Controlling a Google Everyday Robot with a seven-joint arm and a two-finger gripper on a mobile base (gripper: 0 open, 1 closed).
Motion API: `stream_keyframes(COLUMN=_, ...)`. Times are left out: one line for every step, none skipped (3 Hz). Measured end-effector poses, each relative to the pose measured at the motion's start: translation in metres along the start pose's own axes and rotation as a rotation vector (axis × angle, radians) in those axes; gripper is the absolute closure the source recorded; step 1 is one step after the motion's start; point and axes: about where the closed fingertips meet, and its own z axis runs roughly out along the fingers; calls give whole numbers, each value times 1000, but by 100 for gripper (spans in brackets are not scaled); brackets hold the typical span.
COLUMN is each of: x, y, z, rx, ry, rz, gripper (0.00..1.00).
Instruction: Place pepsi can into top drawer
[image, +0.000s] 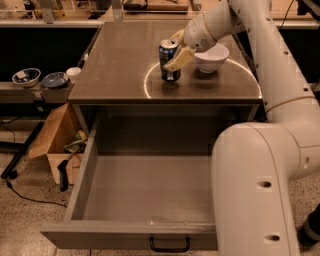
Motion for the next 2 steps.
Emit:
stream_keyframes(x=-17, y=12, z=-29, rx=23, ry=11, rz=-14, gripper=100)
stream_keyframes(x=-30, y=31, z=-41, rx=23, ry=20, rz=-19, gripper=100)
